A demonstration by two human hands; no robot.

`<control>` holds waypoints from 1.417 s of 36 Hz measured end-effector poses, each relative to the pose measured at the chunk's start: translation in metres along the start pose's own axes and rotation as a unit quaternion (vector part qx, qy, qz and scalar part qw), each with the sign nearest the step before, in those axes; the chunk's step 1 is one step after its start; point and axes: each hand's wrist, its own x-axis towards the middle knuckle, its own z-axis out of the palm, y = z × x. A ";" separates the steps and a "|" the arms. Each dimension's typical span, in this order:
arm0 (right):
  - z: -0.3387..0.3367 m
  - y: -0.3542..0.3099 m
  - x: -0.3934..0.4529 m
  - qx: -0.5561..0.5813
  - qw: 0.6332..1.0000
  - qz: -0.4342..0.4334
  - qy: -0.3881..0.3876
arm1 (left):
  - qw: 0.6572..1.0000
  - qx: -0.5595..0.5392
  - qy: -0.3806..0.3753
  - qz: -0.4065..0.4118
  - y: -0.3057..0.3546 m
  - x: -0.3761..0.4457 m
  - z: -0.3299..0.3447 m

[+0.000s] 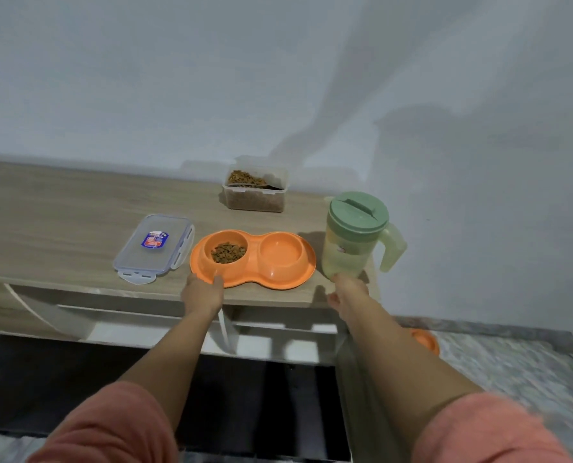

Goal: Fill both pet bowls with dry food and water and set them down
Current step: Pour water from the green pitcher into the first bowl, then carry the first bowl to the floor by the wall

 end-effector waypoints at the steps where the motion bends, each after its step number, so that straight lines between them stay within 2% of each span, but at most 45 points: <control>1: 0.008 0.000 -0.001 0.000 1.000 0.012 0.005 | 1.000 0.005 -0.002 -0.011 0.003 0.007 -0.002; 6: 0.041 0.004 0.004 -0.041 0.999 0.010 0.017 | 0.996 0.060 -0.027 -0.058 0.009 0.042 -0.009; 11: 0.071 0.001 0.010 -0.093 0.992 0.010 0.080 | 0.986 0.144 -0.064 -0.048 0.013 0.074 -0.012; 16: 0.092 -0.001 0.009 -0.133 0.983 0.015 0.124 | 0.983 0.150 -0.081 -0.074 0.019 0.085 -0.013; 23: 0.114 0.012 -0.001 -0.091 0.972 0.047 0.209 | 0.986 0.100 -0.096 -0.096 0.022 0.094 -0.015; 28: 0.118 0.026 -0.015 -0.028 0.962 0.077 0.261 | 0.983 0.110 -0.124 -0.085 0.022 0.090 -0.022; 36: 0.105 0.051 -0.049 0.059 0.945 0.110 0.301 | 0.977 0.133 -0.161 -0.044 0.016 0.072 -0.024; 44: 0.056 0.073 -0.092 0.119 0.920 0.117 0.355 | 0.972 0.117 -0.204 0.016 0.023 0.014 -0.014; 51: -0.008 0.088 -0.127 0.147 0.896 0.103 0.406 | 0.950 0.053 -0.305 0.031 0.039 -0.058 0.009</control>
